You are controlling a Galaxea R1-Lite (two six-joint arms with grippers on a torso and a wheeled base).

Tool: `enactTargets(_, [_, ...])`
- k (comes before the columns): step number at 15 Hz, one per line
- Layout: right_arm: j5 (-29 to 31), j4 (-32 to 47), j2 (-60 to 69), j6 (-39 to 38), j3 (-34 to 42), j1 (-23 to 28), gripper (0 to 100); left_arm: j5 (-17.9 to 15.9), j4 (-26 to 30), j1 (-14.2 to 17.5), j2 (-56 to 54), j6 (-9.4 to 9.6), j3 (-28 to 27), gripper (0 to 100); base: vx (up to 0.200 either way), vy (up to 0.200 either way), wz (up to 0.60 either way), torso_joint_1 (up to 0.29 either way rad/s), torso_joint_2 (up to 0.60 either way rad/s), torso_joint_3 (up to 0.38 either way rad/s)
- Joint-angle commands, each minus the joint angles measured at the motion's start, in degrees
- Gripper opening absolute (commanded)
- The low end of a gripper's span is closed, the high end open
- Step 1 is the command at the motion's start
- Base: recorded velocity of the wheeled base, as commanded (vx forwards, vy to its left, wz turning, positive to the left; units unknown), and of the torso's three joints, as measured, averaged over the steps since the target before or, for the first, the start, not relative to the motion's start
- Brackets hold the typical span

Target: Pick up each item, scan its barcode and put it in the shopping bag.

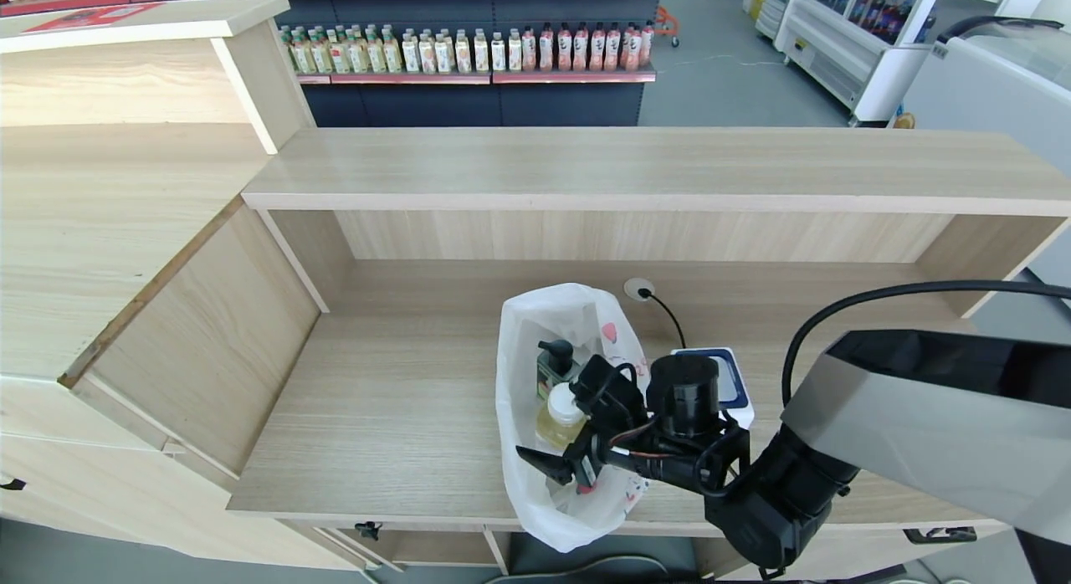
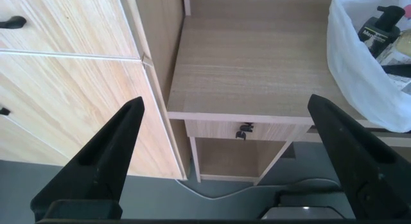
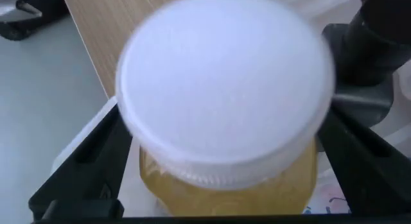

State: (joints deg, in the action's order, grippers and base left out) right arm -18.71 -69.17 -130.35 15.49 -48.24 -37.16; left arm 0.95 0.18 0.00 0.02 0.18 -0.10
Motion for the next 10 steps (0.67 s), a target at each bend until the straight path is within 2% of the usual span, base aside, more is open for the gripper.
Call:
enactTargets(1, [-0.1,1.1,5.8,-4.5,0.2,0.0,100,0.0,0.0,0.0,0.0,-0.01,0.0,100,0.000,0.000,0.00,0.000,0.00,0.000])
enactTargets(2, [-0.1,2.1,7.3,-6.0,0.2,0.0,100,0.0,0.0,0.0,0.0,-0.01,0.0,100,0.000,0.000,0.00,0.000,0.00,0.000])
enactTargets(4, [0.1,9.1,16.2,-11.1,2.7,-0.1,100,0.0,0.0,0.0,0.0,-0.01,0.0,100,0.000,0.000,0.00,0.000,0.00,0.000])
enactTargets(7, [0.5,15.8,27.3,-15.5,5.6,2.4,100,0.0,0.0,0.0,0.0,-0.01,0.0,100,0.000,0.000,0.00,0.000,0.00,0.000])
enactTargets(9, [0.6,19.6,36.3,-14.0,10.3,7.1,100,0.0,0.0,0.0,0.0,-0.01,0.0,100,0.000,0.000,0.00,0.000,0.00,0.000])
enactTargets(10, [0.7,19.9,41.6,-12.0,14.3,11.3,100,0.0,0.0,0.0,0.0,-0.01,0.0,100,0.000,0.000,0.00,0.000,0.00,0.000])
